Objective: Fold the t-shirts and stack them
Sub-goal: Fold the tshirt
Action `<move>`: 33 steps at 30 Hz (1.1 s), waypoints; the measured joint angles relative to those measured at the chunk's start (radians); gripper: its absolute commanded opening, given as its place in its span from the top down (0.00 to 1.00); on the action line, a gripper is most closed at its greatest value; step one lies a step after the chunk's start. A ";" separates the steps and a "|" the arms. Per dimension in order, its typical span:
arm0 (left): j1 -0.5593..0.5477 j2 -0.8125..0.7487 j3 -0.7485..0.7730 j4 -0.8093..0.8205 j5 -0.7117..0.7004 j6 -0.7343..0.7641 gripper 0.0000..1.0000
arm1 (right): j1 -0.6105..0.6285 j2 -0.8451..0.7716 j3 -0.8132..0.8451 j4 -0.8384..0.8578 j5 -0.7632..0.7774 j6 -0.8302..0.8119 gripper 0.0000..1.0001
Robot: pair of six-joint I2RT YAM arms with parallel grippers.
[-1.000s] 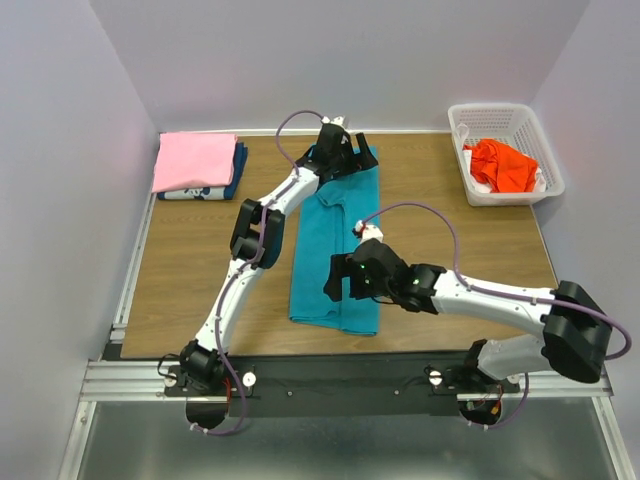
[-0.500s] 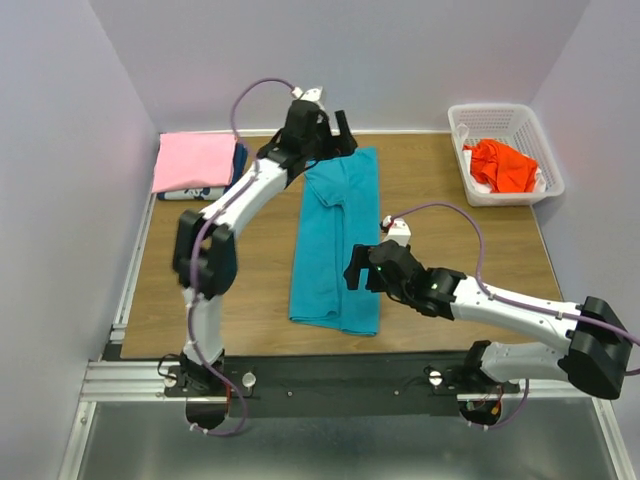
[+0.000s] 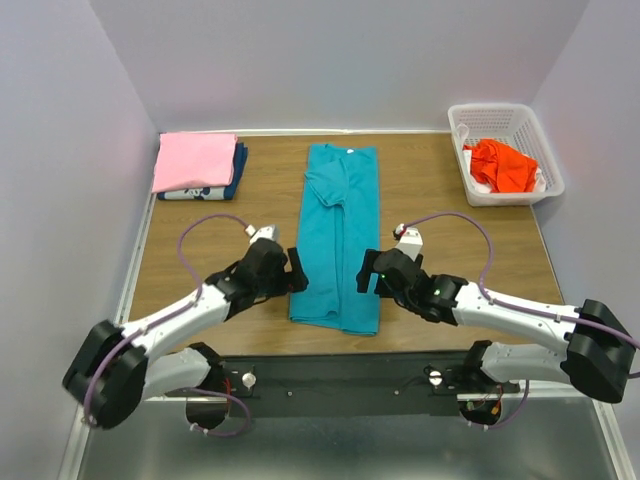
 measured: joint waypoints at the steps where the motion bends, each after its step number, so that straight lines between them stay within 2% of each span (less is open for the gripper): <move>1: -0.008 -0.061 -0.047 -0.023 0.000 -0.021 0.02 | 0.000 0.000 -0.005 0.000 0.005 0.012 0.00; 5: -0.029 -0.199 -0.126 -0.076 -0.002 -0.082 0.02 | 0.000 0.002 -0.022 -0.002 0.019 0.045 0.00; 10: -0.068 -0.246 -0.166 -0.085 0.020 -0.130 0.02 | -0.001 0.016 -0.034 -0.007 0.021 0.073 0.00; 13: -0.081 -0.248 -0.188 -0.083 0.035 -0.145 0.11 | -0.001 0.020 -0.040 -0.008 0.019 0.083 0.00; 14: -0.086 -0.248 -0.196 -0.085 0.041 -0.151 0.17 | -0.001 0.020 -0.043 -0.008 0.019 0.090 0.00; 16: -0.089 -0.244 -0.204 -0.088 0.048 -0.156 0.19 | -0.001 0.019 -0.050 -0.008 0.019 0.102 0.00; 17: -0.092 -0.240 -0.204 -0.089 0.053 -0.159 0.25 | -0.001 0.019 -0.053 -0.008 0.019 0.105 0.00; 19: -0.096 -0.239 -0.204 -0.089 0.058 -0.163 0.31 | -0.001 0.019 -0.057 -0.008 0.018 0.111 0.00; 20: -0.097 -0.238 -0.204 -0.089 0.060 -0.160 0.41 | -0.001 0.018 -0.059 -0.008 0.018 0.114 0.00; 21: -0.098 -0.235 -0.204 -0.088 0.062 -0.159 0.46 | -0.001 0.016 -0.061 -0.008 0.018 0.118 0.00; 26: -0.100 -0.192 -0.204 -0.075 0.098 -0.152 0.50 | -0.001 -0.010 -0.073 -0.009 0.014 0.129 0.00; 28: -0.103 -0.177 -0.204 -0.074 0.114 -0.150 0.55 | -0.001 -0.023 -0.074 -0.010 0.013 0.133 0.00; 30: -0.107 -0.171 -0.204 -0.070 0.129 -0.147 0.63 | -0.001 -0.031 -0.075 -0.010 0.013 0.138 0.00; 32: -0.112 -0.171 -0.204 -0.071 0.137 -0.144 0.77 | -0.001 -0.032 -0.075 -0.010 0.011 0.143 0.00; 33: -0.113 -0.171 -0.204 -0.071 0.142 -0.140 0.81 | -0.001 -0.032 -0.075 -0.010 0.009 0.145 0.00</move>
